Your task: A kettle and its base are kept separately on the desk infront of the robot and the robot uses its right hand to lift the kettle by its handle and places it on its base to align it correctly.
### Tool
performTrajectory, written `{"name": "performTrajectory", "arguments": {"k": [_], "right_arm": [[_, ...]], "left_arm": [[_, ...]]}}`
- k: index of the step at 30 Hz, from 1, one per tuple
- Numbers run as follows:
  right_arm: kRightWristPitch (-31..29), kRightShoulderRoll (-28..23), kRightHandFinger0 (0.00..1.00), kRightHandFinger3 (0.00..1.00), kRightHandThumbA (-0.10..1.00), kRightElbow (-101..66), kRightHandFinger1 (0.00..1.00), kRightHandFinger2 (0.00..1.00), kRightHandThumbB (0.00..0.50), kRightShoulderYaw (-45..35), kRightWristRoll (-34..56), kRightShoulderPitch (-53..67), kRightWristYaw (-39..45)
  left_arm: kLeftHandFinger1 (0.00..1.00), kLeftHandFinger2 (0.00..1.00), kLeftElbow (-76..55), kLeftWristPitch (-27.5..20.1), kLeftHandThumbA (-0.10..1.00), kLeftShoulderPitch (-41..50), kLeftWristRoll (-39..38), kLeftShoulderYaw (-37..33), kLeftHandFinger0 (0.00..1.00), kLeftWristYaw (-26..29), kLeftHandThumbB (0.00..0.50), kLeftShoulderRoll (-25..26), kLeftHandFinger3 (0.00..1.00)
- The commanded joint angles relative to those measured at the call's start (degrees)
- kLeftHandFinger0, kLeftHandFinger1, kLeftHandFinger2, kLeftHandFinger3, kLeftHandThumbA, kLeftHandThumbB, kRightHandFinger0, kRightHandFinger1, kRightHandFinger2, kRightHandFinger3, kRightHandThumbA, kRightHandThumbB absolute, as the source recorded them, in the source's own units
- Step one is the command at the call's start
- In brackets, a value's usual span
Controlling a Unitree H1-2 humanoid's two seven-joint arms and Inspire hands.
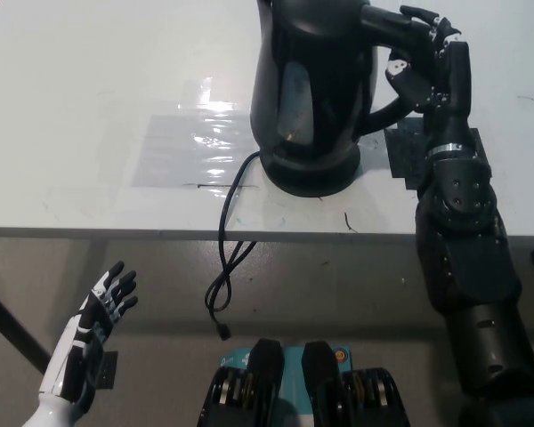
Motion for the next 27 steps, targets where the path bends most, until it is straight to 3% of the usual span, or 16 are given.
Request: {"name": "performTrajectory", "arguments": {"k": [1,12,17,19,22,27], "right_arm": [[-1.61,0.56,0.0,0.71,-0.1,-2.05,0.27,0.67,0.108,0.34,0.44,-3.45,-0.12],[-2.12,-0.57,0.0,0.7,-0.1,-1.23,0.26,0.66,0.112,1.61,-2.75,-2.89,-0.79],[-2.31,-1.42,0.0,0.64,-0.1,-0.81,0.24,0.62,0.125,1.81,-3.99,-2.99,-1.62],[-1.8,-1.68,0.0,0.64,-0.1,-1.18,0.24,0.62,0.124,1.4,-3.43,-2.87,-1.36],[-2.38,-1.98,0.0,0.67,-0.1,-1.03,0.24,0.62,0.118,1.25,-3.09,-2.67,-0.93],[-2.36,-2.33,0.0,0.66,-0.1,-1.09,0.23,0.61,0.115,1.02,-2.52,-2.46,-0.5]], "left_arm": [[1.0,1.0,-0.76,-2.2,1.0,-0.57,-0.31,0.21,1.0,-0.5,0.114,0.95,1.0],[1.0,1.0,-0.88,-1.47,1.0,-0.94,-0.94,0.31,1.0,-0.66,0.111,1.02,1.0],[1.0,1.0,-1.03,-1.56,1.0,-0.93,-0.91,0.32,1.0,-0.71,0.11,1.07,1.0],[1.0,1.0,-1.01,-1.19,1.0,-0.94,-0.72,0.32,1.0,-0.51,0.142,0.95,1.0],[1.0,1.0,-1.01,-1.44,1.0,-0.82,-1.07,0.26,1.0,-0.83,0.104,1.05,1.0],[1.0,1.0,-0.97,-1.56,1.0,-0.91,-0.79,0.32,1.0,-0.62,0.107,1.0,1.0]]}}
